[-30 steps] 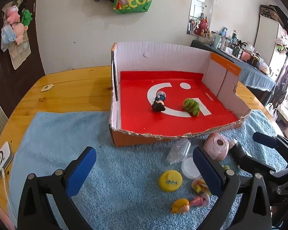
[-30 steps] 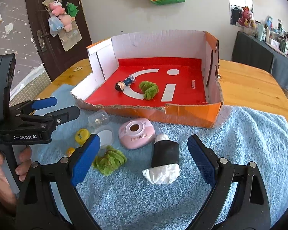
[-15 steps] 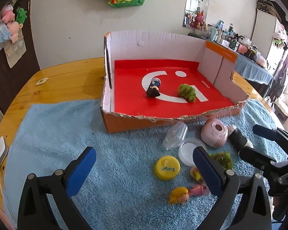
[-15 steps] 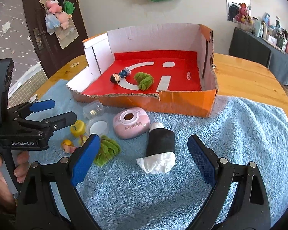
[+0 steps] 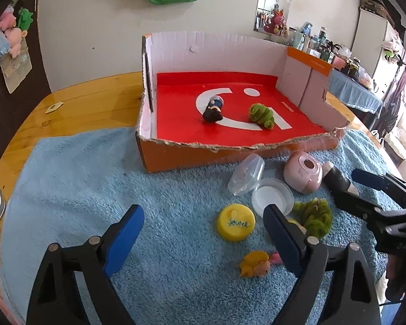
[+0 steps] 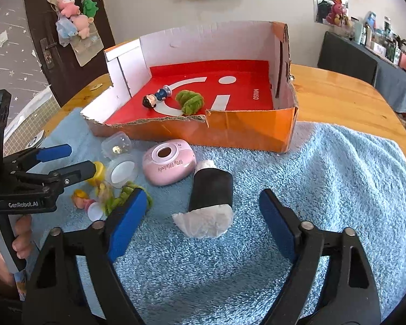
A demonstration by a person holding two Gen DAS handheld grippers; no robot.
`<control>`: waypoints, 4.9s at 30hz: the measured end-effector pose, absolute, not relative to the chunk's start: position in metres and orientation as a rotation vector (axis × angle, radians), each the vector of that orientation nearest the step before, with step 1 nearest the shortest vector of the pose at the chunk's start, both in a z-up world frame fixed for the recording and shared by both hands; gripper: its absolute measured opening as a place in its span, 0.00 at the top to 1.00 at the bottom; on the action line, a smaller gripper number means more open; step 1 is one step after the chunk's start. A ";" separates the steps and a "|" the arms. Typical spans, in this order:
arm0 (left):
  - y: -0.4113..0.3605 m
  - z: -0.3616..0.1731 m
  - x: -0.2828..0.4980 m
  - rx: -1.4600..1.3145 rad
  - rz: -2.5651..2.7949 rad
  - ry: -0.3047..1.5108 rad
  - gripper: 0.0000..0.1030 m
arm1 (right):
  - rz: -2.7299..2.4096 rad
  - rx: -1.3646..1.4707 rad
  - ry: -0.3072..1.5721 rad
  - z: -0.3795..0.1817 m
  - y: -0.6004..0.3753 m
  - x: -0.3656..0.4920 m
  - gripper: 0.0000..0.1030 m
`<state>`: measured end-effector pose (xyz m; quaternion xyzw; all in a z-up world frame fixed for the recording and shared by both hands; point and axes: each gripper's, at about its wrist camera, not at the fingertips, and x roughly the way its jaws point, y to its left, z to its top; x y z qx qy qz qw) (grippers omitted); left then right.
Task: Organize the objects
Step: 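Withdraw both grippers from the box back toward the remaining toys, then grasp the yellow lid with the left gripper while the right grasps the black-and-white plush, then carry the yellow lid and the black-and-white plush into the box with both grippers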
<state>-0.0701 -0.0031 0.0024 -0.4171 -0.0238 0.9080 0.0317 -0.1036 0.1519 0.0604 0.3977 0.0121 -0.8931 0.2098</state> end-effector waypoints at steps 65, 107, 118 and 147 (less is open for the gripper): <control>0.008 0.001 -0.062 -1.199 2.791 -0.048 0.69 | -2.523 1.044 0.029 0.070 0.159 -0.102 0.69; -0.018 0.025 -0.065 -1.163 2.856 -0.098 0.69 | -2.459 1.037 0.020 0.074 0.147 -0.100 0.69; -0.012 0.034 -0.071 -1.125 2.832 -0.109 0.69 | -2.442 0.995 0.002 0.087 0.145 -0.102 0.69; 0.011 0.063 -0.124 -1.062 2.762 -0.113 0.69 | -2.450 0.898 0.057 0.124 0.129 -0.138 0.69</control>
